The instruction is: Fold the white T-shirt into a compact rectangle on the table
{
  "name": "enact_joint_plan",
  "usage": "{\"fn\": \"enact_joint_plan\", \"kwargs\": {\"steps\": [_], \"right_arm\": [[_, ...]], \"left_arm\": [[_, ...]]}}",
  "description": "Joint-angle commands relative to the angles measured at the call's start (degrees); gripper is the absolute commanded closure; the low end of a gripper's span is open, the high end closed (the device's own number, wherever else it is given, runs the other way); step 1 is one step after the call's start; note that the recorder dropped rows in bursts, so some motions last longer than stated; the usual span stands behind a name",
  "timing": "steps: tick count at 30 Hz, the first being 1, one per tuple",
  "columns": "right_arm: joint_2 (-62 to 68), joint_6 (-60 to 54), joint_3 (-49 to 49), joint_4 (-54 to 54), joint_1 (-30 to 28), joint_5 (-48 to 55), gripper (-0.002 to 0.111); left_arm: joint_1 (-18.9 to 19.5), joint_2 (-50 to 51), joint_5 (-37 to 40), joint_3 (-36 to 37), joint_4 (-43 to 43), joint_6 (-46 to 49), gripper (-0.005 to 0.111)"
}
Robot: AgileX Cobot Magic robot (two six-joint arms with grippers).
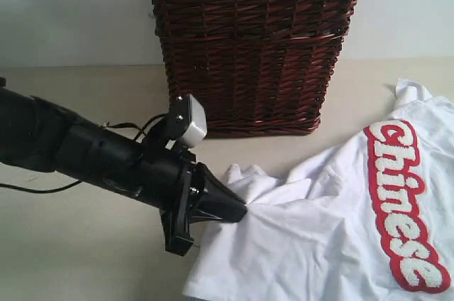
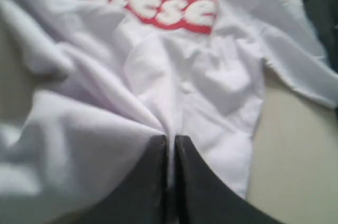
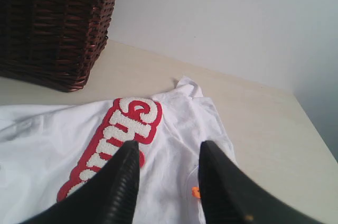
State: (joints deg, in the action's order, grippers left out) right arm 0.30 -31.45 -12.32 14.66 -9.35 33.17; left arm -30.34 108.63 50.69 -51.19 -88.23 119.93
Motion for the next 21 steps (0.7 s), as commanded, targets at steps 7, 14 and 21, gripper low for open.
{"fn": "enact_joint_plan", "kwargs": {"steps": [7, 14, 21], "right_arm": [[-0.3, 0.11, 0.1, -0.01, -0.01, -0.24, 0.072], [-0.3, 0.11, 0.1, -0.01, -0.01, -0.24, 0.072], [-0.3, 0.11, 0.1, -0.01, -0.01, -0.24, 0.072]], "left_arm": [[-12.31, -0.91, -1.23, -1.81, 22.46, -1.4, 0.107], [-13.56, -2.14, -26.88, -2.32, 8.52, -3.08, 0.066], [-10.68, -6.05, -26.13, -3.41, -11.72, -3.69, 0.004]]}}
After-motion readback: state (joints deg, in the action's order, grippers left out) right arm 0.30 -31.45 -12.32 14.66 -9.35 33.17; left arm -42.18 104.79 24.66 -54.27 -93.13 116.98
